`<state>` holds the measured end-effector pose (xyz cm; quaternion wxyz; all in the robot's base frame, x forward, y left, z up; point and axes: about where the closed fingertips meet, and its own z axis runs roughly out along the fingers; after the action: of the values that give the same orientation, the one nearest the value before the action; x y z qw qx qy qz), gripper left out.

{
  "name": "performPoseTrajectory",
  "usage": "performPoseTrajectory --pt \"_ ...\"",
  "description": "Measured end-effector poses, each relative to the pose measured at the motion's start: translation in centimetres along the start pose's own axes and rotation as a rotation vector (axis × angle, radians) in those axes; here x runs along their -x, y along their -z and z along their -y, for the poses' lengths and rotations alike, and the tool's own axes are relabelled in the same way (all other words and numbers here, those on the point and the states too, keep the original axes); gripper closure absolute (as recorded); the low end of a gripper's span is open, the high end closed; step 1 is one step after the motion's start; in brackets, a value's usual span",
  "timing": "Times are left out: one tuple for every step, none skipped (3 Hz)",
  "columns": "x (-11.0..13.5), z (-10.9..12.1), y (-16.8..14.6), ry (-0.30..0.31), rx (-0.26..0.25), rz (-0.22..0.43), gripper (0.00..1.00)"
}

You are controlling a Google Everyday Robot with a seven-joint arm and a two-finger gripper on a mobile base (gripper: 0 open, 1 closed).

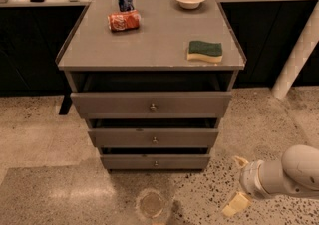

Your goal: Open middle drawer

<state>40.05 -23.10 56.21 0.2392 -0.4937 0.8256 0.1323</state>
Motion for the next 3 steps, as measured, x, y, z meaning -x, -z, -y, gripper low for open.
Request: performPoseTrajectory --pt "0.1 0.2 -0.1 -0.001 -0.002 0.001 0.00" --pt "0.5 2.1 0.0 -0.036 -0.017 0.031 0.00" --pt "0.4 2.1 0.0 -0.036 -0.017 0.031 0.00"
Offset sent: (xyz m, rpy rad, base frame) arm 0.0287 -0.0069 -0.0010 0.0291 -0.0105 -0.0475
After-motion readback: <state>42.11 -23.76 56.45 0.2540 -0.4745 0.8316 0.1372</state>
